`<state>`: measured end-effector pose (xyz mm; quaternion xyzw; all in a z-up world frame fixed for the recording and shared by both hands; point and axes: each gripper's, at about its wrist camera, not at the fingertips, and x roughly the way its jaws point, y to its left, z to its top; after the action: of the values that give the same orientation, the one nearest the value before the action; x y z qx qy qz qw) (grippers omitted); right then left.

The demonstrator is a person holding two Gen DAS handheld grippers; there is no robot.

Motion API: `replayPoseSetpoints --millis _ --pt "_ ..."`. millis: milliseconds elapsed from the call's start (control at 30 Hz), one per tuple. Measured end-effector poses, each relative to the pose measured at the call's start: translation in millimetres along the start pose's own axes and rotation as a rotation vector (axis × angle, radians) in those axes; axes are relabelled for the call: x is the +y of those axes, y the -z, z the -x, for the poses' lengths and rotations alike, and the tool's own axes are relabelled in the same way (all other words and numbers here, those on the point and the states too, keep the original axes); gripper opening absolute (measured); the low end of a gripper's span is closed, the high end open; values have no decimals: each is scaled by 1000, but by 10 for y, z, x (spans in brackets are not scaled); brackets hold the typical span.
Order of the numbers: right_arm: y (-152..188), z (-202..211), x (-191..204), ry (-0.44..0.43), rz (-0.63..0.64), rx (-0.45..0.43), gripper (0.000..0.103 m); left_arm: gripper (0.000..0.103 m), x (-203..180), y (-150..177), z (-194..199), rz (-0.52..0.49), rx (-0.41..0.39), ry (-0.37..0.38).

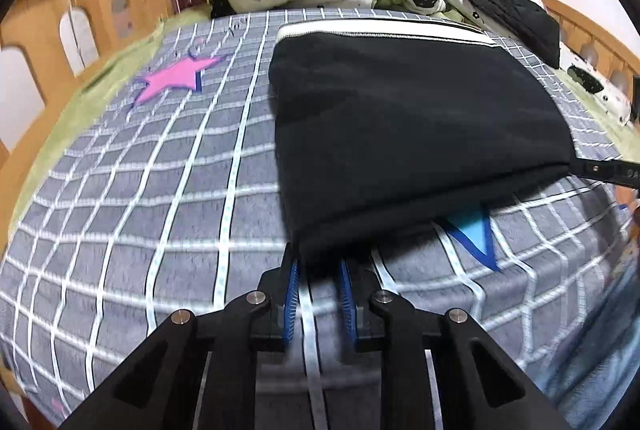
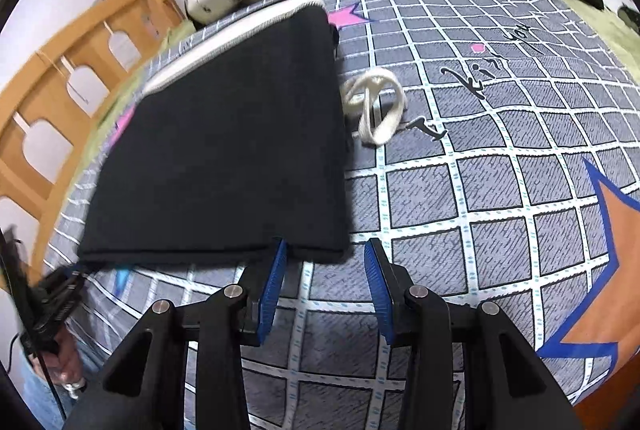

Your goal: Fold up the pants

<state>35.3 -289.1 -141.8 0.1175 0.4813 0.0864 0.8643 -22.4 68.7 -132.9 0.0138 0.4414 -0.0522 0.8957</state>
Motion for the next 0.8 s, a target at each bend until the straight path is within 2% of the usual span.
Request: replayPoseSetpoints --millis 100,200,233,267,300,433,533,567,600,667,733,767,800 --pt "16 110 31 21 35 -44 41 23 125 96 156 54 4 41" --pt "-7 286 136 69 96 -158 41 24 262 62 365 128 -61 102" --pt "-13 324 184 72 119 -189 41 27 278 11 389 141 -73 118" --pt "-35 360 243 68 143 -220 41 37 290 -83 389 147 -84 132" --pt "-70 376 299 66 164 -239 41 40 261 -260 372 139 -99 137" --pt "-372 327 536 85 215 -279 41 41 11 -761 198 66 -140 144" --pt "-523 63 550 113 197 -203 41 41 -147 -862 -90 50 -93 130" --pt "-525 -80 514 114 181 -155 41 42 -188 -818 -315 50 -28 99" --pt "-490 -165 492 130 182 -148 41 43 -191 -745 -436 54 -5 89" --pt "-418 -161 545 158 239 -191 41 46 -172 -635 -456 77 -71 93" --pt "-374 -159 557 165 268 -197 41 51 -230 -656 -449 70 -69 80" --pt "-359 -155 526 153 257 -205 41 58 -237 -674 -451 67 -66 89" --pt "-356 -155 490 137 240 -205 41 59 -247 -675 -466 66 -67 105"
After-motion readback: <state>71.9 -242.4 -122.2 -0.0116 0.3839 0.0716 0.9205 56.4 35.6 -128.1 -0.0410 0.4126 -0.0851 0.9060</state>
